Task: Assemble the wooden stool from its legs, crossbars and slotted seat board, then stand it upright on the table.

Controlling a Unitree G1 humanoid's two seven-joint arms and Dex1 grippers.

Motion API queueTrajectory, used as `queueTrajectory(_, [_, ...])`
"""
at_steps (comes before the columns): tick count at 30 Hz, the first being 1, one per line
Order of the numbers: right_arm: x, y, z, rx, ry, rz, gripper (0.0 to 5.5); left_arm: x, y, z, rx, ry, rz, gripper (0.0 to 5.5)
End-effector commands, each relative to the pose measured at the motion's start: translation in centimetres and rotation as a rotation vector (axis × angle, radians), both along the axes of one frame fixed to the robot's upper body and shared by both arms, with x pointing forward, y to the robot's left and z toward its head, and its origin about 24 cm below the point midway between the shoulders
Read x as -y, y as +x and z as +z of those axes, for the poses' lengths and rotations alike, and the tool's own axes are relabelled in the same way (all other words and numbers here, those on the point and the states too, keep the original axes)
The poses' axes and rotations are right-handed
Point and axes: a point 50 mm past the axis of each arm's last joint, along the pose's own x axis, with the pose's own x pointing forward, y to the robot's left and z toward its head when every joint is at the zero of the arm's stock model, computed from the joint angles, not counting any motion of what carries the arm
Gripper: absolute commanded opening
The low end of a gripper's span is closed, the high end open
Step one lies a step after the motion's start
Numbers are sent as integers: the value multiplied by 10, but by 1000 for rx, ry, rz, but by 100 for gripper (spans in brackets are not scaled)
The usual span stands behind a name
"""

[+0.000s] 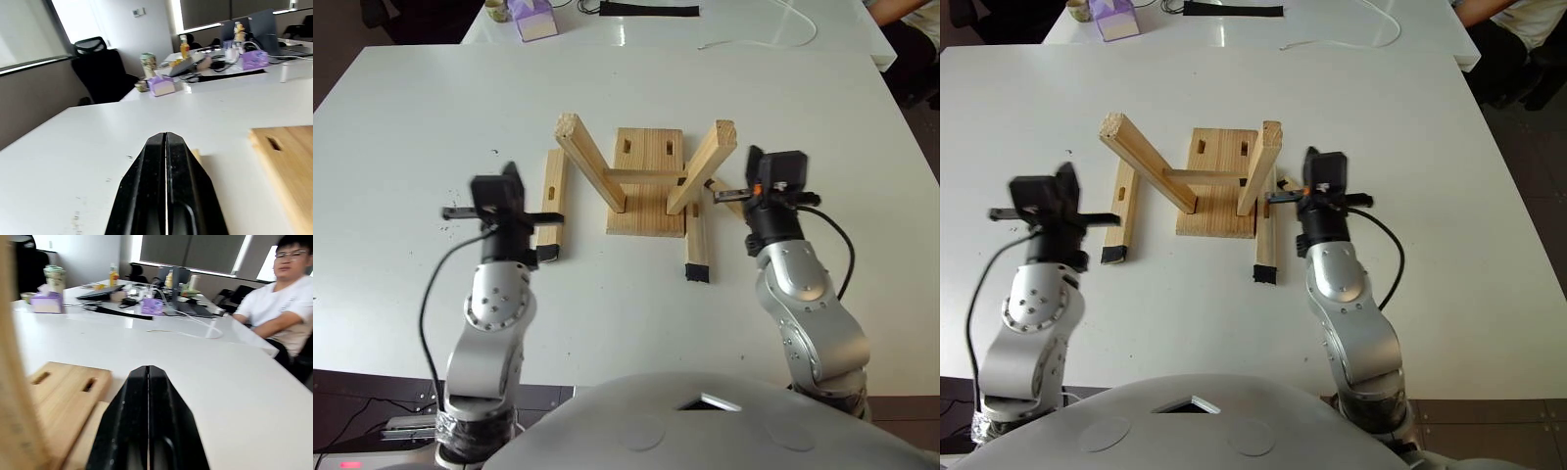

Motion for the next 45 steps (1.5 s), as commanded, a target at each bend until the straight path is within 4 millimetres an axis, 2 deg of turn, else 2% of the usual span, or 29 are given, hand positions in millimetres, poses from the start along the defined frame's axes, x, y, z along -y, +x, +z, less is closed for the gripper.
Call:
queueTrajectory(1, [27,-5,0,2,-81,-211,3,-32,5,12,39,87,154,0])
queueTrajectory(3, [23,-7,1,5,-77,-192,3,-25,10,15,49,83,100,0])
queueTrajectory(5, [4,-7,2,-1,-21,-76,3,-2,17,12,23,17,-72,0])
queueTrajectory(6, [-21,-8,4,-3,63,86,3,25,21,8,-3,-33,-266,0])
queueTrajectory(7, [-52,-13,13,29,133,291,3,62,18,5,-37,-73,-530,0])
queueTrajectory(8, [-85,-24,27,96,150,550,3,101,7,4,-55,-129,-801,0])
queueTrajectory(9, [-106,-35,34,126,150,748,3,126,-7,4,-72,-203,-966,0])
queueTrajectory(11, [-118,-41,35,113,164,906,3,156,-31,7,-96,-340,-1124,0])
queueTrajectory(12, [-118,-41,32,87,168,919,3,159,-33,7,-106,-375,-1109,0])
queueTrajectory(14, [-117,-41,26,48,165,915,3,151,-27,5,-102,-348,-1055,0])
queueTrajectory(17, [-115,-38,17,-10,149,903,3,128,-14,4,-79,-288,-943,0])
queueTrajectory(20, [-110,-37,8,-64,142,910,3,113,-10,8,-48,-266,-862,0])
queueTrajectory(32, [-70,-32,-19,-215,52,909,3,89,-16,21,3,-188,-769,0])
queueTrajectory(36, [-61,-31,-21,-236,19,950,3,72,-15,12,-45,-133,-699,0])
queueTrajectory(38, [-43,-29,-17,-223,-9,959,3,55,-13,7,-78,-86,-651,0])
queueTrajectory(41, [5,-19,-9,-210,-60,908,3,21,-4,10,-75,-87,-554,0])
queueTrajectory(42, [15,-15,-7,-206,-66,894,3,13,-2,12,-69,-97,-540,0])
queueTrajectory(43, [22,-11,-5,-193,-72,889,3,7,1,13,-70,-98,-542,0])
queueTrajectory(45, [23,-5,0,-151,-65,909,3,1,7,9,-86,-95,-558,0])
